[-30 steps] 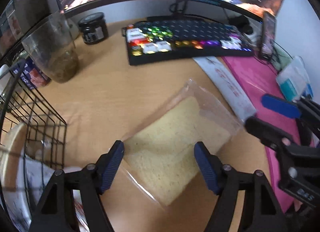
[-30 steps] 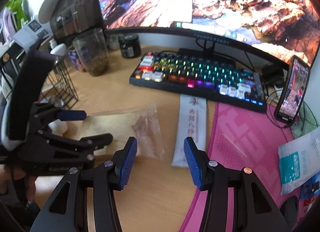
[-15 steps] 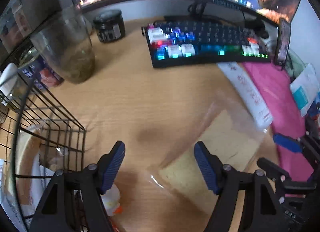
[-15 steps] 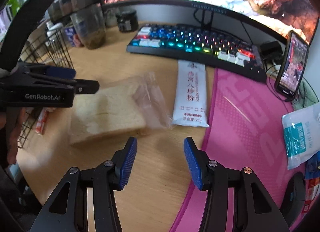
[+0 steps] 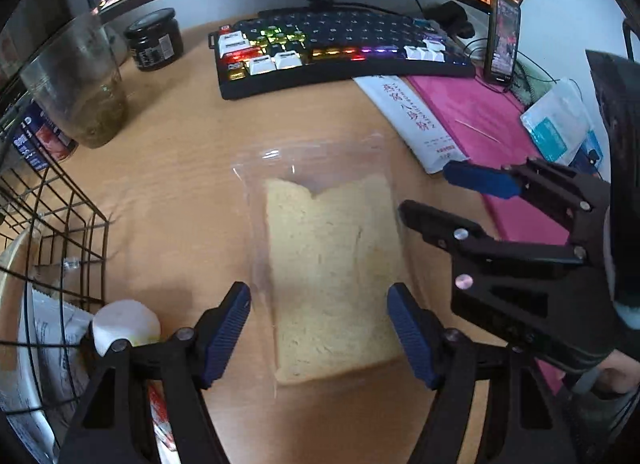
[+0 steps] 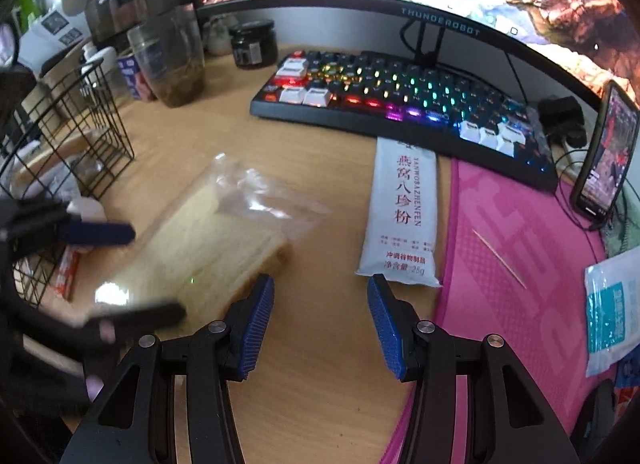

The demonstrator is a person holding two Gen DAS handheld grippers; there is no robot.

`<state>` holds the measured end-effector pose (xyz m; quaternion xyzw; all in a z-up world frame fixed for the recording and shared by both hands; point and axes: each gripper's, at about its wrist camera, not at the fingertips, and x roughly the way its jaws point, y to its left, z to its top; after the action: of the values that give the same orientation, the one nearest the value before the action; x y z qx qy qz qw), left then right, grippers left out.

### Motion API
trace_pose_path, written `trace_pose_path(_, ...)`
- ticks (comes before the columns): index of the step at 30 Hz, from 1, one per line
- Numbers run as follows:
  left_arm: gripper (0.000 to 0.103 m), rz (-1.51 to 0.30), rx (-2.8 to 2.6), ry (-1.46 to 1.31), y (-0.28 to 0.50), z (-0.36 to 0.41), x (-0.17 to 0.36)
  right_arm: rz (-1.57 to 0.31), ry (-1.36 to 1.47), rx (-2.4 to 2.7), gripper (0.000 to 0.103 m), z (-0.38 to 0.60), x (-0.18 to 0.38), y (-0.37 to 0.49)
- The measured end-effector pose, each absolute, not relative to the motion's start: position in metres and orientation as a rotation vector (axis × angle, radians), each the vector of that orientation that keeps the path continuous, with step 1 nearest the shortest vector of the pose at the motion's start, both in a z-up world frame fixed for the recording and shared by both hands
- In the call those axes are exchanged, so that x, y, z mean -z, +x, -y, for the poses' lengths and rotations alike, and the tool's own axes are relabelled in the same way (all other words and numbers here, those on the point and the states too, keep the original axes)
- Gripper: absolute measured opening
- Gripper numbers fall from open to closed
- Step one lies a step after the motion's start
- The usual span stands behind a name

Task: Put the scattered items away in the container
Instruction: 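Position the left gripper around the bagged bread while the right approaches the white sachet, then grasp the bagged bread with the left gripper while the right grasps the white sachet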

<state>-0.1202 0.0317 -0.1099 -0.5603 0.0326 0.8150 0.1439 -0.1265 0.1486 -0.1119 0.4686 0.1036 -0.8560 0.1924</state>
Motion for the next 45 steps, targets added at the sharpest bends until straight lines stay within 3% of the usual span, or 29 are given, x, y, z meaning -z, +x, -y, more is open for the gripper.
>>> trace_pose_path(12, 0.077, -0.046, -2.36, -1.623, -0.131, -0.049, 0.104, -0.241, 1.254, 2.51, 0.049, -0.183, 0.08, -0.121)
trace_pose_path(21, 0.092, -0.012, -2.432, -1.68, -0.147, -0.051, 0.128, -0.214, 1.242, 2.523, 0.049, -0.204, 0.077, -0.121)
trace_pose_path(27, 0.101, -0.142, -2.484, -1.624, -0.147, -0.062, 0.136, -0.203, 1.261, 2.51, 0.049, -0.202, 0.085, -0.134)
trace_pose_path(31, 0.101, -0.15, -2.469, -1.61, -0.145, -0.061, 0.136, -0.212, 1.277, 2.5, 0.049, -0.192, 0.092, -0.146)
trace_pose_path(37, 0.08, -0.102, -2.465, -1.585, -0.139, -0.046, 0.127, -0.218, 1.3, 2.493, 0.049, -0.177, 0.1, -0.16)
trace_pose_path(45, 0.078, -0.046, -2.438, -1.586, -0.137, -0.03, 0.119, -0.304, 1.337, 2.521, 0.049, -0.162, 0.117, -0.168)
